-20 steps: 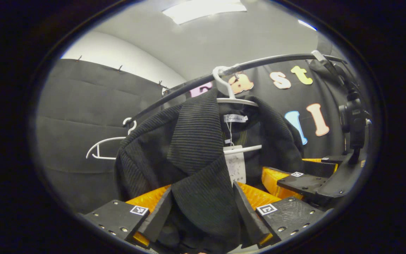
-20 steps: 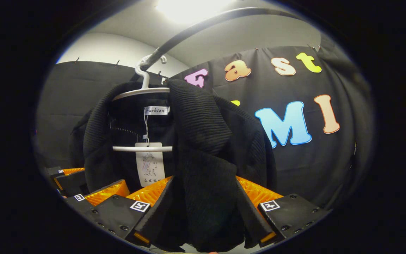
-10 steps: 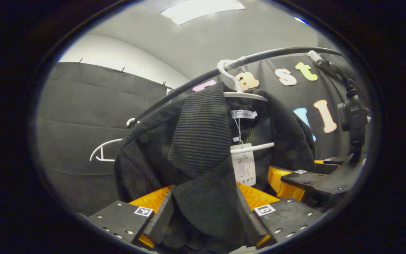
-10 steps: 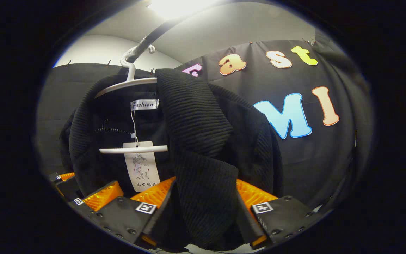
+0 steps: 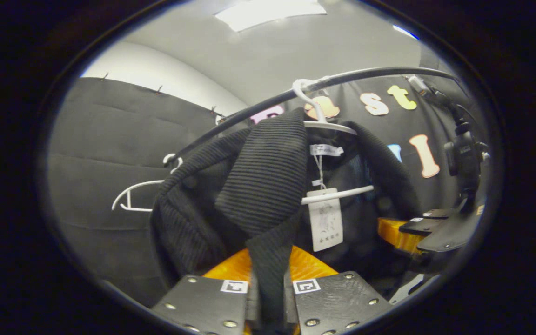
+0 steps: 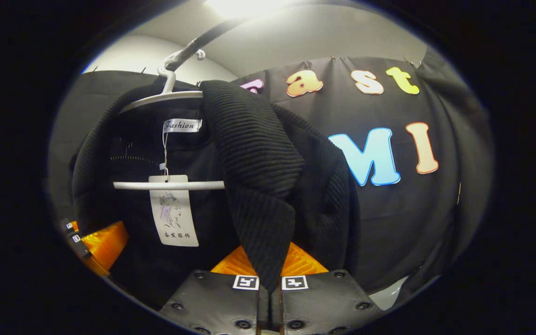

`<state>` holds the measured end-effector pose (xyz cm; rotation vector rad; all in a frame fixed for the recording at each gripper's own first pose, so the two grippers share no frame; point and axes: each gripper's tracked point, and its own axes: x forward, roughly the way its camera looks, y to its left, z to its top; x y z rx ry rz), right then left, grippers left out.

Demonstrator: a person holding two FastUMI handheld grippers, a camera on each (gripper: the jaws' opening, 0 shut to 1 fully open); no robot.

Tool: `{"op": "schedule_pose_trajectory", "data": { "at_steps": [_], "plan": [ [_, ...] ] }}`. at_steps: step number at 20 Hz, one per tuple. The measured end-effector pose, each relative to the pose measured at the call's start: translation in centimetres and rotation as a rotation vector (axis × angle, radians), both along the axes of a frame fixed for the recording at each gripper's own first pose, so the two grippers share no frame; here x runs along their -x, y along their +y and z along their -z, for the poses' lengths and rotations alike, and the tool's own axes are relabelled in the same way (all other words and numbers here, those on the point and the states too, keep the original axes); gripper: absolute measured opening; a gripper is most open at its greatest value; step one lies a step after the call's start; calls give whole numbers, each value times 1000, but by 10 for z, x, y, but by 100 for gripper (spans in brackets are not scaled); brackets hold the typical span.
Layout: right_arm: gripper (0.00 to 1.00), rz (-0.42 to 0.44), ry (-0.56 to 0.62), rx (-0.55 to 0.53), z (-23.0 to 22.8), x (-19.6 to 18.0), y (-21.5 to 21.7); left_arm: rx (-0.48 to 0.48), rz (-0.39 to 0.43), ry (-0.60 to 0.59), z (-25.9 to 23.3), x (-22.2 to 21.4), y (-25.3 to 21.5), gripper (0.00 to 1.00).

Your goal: Grasp the clothes on the hanger with both hands and then place them into the laundry hamper below.

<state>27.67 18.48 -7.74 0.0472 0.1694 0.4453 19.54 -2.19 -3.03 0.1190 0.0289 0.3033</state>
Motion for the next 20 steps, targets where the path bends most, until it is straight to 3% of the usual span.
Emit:
{"op": "schedule_pose_trajectory", "data": {
  "at_steps": [2,6,9,13,20],
  "plan": [
    [4,29,-30,18,-6,-3,-9,-6,-7,-3,-3,8,1,4],
    [0,86,-108,13,-29,-5,-30,-26,15,-12,-15,19,1,2],
    [7,115,-121,-19,-39,-2,-42,-32,43,-31,-32,37,-5,3],
    [7,164,-166,-42,-61,-1,-61,-27,82,-57,-53,53,-10,2],
    [7,227,-290,-42,-108,3,-93,-36,74,-121,-92,72,3,3]
  ]
}}
